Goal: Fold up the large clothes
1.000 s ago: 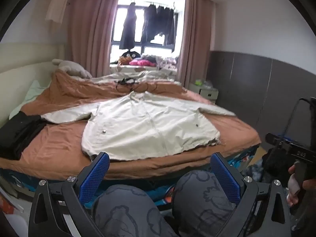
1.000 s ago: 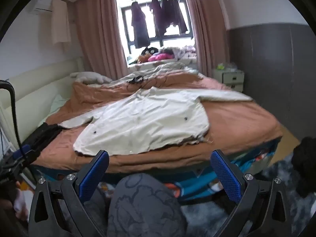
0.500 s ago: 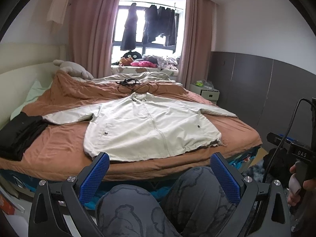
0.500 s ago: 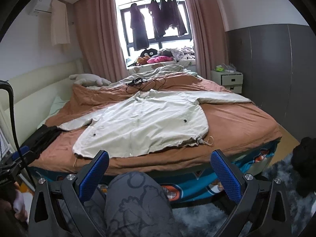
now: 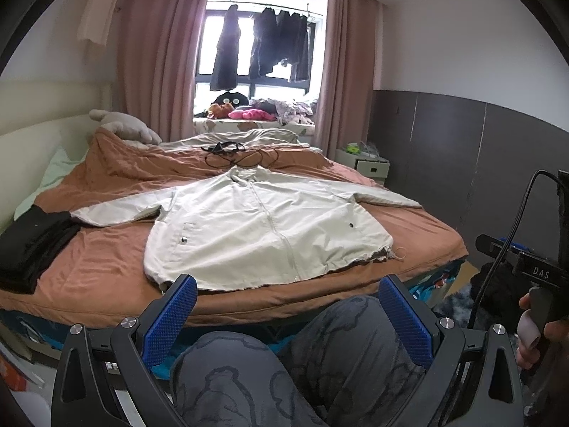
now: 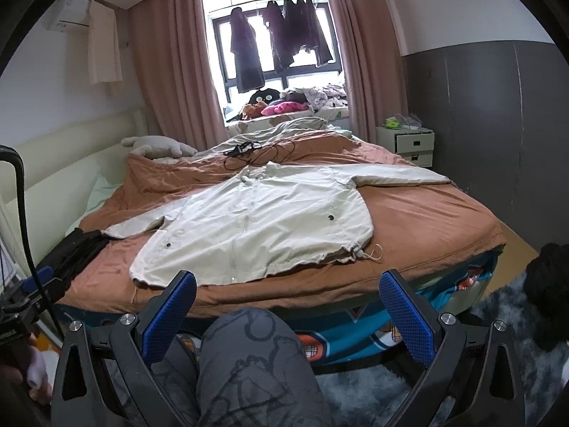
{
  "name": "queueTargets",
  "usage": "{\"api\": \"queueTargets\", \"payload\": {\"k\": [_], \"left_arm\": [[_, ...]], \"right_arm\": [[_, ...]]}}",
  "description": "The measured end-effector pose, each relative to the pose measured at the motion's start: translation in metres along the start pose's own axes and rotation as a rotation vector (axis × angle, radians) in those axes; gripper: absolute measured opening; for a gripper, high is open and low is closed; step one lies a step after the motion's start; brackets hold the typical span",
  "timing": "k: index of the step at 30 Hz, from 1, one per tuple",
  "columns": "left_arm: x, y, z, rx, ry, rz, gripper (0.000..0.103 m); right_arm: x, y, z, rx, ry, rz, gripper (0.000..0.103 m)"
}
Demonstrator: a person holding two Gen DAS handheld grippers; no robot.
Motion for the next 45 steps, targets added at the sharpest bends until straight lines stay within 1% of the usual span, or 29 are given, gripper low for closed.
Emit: {"api": "queueTargets", "payload": {"k": [11, 26, 28, 31, 36, 45], "left_arm": [[-0.001, -0.001, -0.005, 0.011, -0.002, -0.005, 0.102], [-0.002, 0.001, -0.015, 0.020, -0.008, -0.004, 0.102], [-0.001, 0.001, -0.014, 0.014, 0.000, -0.012, 0.102], [-0.003, 0.001, -0.013, 0.010, -0.009, -0.015, 0.102], [-0.010, -0.001, -0.003, -0.004, -0.032, -0.020, 0.102], [-0.039, 0.002, 0.023, -0.046, -0.081, -0.058, 0.102]], "right_arm": [[-0.002, 0.001, 0.001, 0.003, 0.018, -0.021, 0.103], [-0.008, 0.006, -0.008, 0.011, 0.013, -0.042, 0.103], [-0.007, 0.005, -0.008, 0.014, 0.011, -0.042, 0.103], [-0.006, 0.003, -0.008, 0.018, 0.006, -0.035, 0.103], [-0.005, 0.002, 0.001, 0.021, 0.006, -0.036, 0.103], [-0.017, -0.007, 0.038, -0.015, -0.027, -0.040, 0.103]]}}
Point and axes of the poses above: each gripper's, at about its wrist camera, not at the fingertips, and z roughly the way its jaws point, x to its right, y to its underside, the point moved 6 cm from there along z, roughly the way its jaws point, and after that the axes turned 6 degrees about -y, right-handed, at the moved point
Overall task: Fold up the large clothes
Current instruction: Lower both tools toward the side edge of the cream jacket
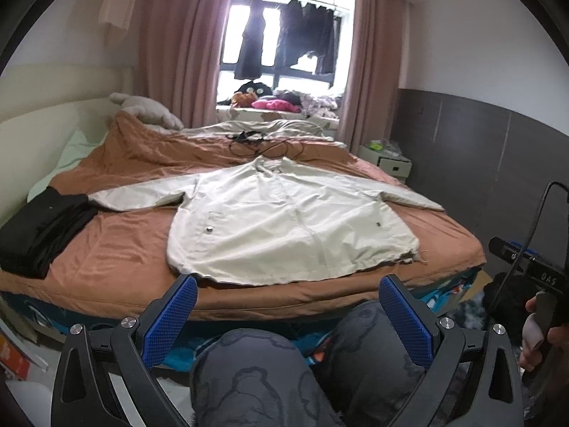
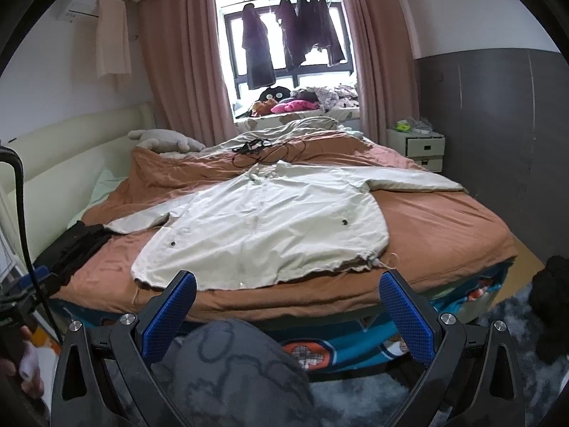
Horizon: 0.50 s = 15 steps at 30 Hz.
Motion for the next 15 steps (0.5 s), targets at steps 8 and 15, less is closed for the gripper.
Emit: {"api": "queueTargets", "payload": {"k": [8, 15], "left_arm": [[-0.028, -0.010, 0.032, -0.041, -0.060, -0.033, 0.102], [-0.054, -0.015, 0.068, -0.085, -0.099, -0.045, 0.102]], "right_arm": [[-0.014, -0.014, 0.047, -0.033, -0.051, -0.003, 0.103], [-0.027, -0.029, 0.092, -0.047, -0.075, -0.012, 0.103]]}}
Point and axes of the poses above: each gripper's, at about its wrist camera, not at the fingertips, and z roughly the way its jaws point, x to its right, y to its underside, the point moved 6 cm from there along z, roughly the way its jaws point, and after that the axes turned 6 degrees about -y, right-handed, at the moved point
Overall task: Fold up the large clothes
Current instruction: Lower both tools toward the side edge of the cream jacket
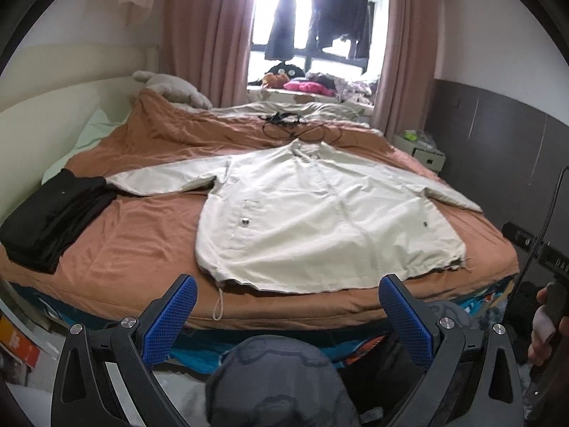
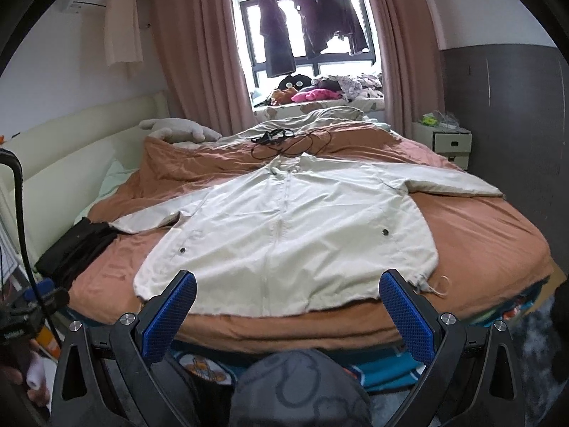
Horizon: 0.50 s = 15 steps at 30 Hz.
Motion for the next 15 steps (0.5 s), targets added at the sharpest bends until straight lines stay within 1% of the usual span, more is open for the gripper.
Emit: {"api": "queueTargets", "payload": {"k": [2, 7, 15], "left_arm": [[-0.005, -0.004, 0.010, -0.010, -0.008, 0.002, 0.102], [-0.015, -0.014, 0.039, -0.030, -0.030, -0.008, 0.102], [-0.032, -0.033, 0.094, -0.082, -0.065, -0.013, 0.102]], "right_arm": [[-0.004, -0.005, 0.015, -0.011, -0.024, 0.001, 0.103], [-0.011, -0.017, 0.049, -0.036, -0.035, -0.018, 0.103], [-0.030, -0.034, 0.125, -0.110, -0.083, -0.037, 0.103]]}}
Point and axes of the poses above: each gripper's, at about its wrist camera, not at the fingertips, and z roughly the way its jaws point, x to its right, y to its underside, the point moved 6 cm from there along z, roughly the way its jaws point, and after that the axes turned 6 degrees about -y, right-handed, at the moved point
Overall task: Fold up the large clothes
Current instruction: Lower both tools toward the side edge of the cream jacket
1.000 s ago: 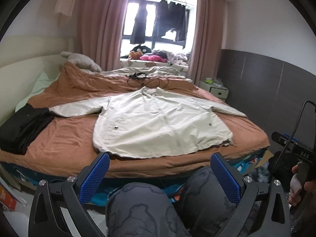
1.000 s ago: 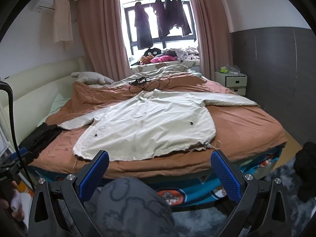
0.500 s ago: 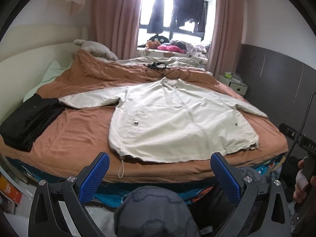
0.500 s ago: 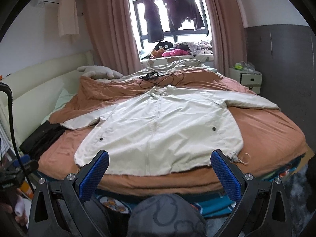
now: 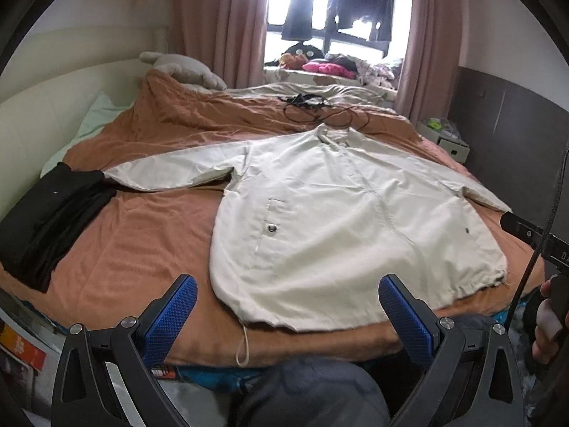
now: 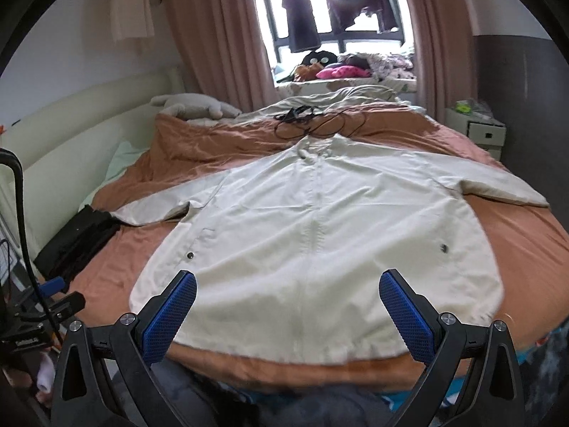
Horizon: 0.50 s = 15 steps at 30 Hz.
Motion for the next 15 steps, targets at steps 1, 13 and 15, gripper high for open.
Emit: {"api": "queueTargets", "payload": {"k": [1, 13, 15], "left_arm": [[-0.002, -0.003, 0.007, -0.005, -0.002, -0.001, 0.102], [-0.060, -0.031, 0.088, -0.085, -0.080, -0.104, 0.102], [-0.070, -0.037, 0.097, -0.091, -0.096, -0.112, 0.102]], "right_arm": [[-0.002, -0.002, 0.008, -0.006, -0.007, -0.002, 0.103], [-0.029, -0.029, 0.120, -0.088, -0.096, 0.019, 0.103], [-0.034, -0.035, 0.135, -0.093, -0.117, 0.030, 0.102]]}}
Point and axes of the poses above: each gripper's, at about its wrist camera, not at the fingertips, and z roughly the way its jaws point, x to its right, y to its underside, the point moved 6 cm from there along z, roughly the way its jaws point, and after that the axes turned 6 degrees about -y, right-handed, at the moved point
